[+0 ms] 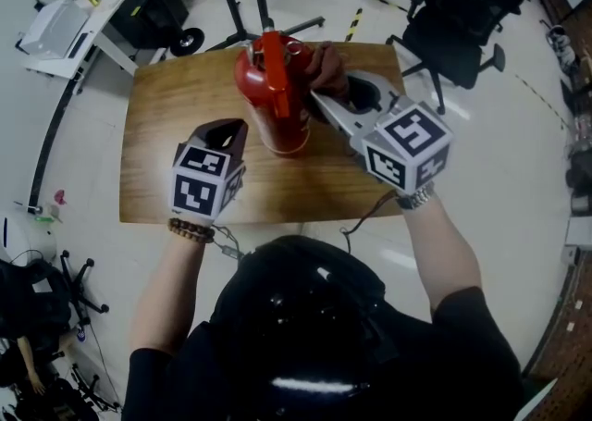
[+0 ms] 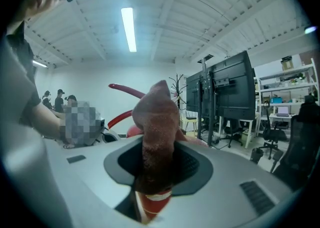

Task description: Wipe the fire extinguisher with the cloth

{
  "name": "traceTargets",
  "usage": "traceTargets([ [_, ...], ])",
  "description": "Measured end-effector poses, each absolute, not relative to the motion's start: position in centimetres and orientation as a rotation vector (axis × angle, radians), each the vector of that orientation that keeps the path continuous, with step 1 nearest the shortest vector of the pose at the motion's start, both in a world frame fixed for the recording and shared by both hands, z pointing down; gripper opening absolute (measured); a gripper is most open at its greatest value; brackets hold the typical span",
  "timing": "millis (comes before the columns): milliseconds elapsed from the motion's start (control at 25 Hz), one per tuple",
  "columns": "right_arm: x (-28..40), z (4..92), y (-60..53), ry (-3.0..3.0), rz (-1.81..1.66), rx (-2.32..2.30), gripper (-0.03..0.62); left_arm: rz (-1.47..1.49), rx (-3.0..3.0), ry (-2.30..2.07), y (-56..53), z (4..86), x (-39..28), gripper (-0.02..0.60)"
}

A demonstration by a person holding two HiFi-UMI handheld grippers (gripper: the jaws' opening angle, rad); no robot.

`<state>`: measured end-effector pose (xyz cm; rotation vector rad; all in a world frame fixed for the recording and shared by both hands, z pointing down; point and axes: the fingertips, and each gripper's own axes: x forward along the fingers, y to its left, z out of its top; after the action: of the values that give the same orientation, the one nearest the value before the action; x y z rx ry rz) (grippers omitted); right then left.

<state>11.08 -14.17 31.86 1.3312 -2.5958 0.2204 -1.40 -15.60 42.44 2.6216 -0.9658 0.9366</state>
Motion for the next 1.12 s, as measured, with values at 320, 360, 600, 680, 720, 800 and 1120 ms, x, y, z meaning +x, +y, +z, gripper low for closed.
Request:
traceTargets([
  [320, 11.3, 37.0, -13.1, -2.582, 0.271, 1.28, 0.143, 0.968, 2.589, -0.97, -15.2, 43.6, -0.8, 0.0],
  [360, 11.2, 37.9, -13.0, -2.575, 0.286, 1.272, 0.142, 0.974, 2.585, -0.969, -15.2, 43.7, -0.8, 0.0],
  [600, 11.0, 40.6, -13.2, -2.606, 0.348, 1.263, 0.143, 1.003, 2.552, -0.971, -15.1, 44.7, -0.7, 0.0],
  [680, 11.0, 40.8, -13.2, -2.616, 0.354, 1.258, 0.143, 1.007, 2.545, -0.969, -15.0, 45.0, -0.5, 0.0],
  [720, 11.0, 40.9, -13.2, -2.619, 0.356, 1.255, 0.143, 1.01, 2.545, -0.965, -14.9, 45.1, -0.3, 0.0],
  [800, 11.1, 41.1, -13.1, -2.625, 0.358, 1.25, 0.143, 1.011, 2.548, -0.959, -14.7, 45.3, 0.0, 0.0],
  [1120, 11.0, 42.0, -13.0, -2.653, 0.37, 1.234, 0.143, 1.017, 2.522, -0.976, -14.5, 45.9, -0.4, 0.0],
])
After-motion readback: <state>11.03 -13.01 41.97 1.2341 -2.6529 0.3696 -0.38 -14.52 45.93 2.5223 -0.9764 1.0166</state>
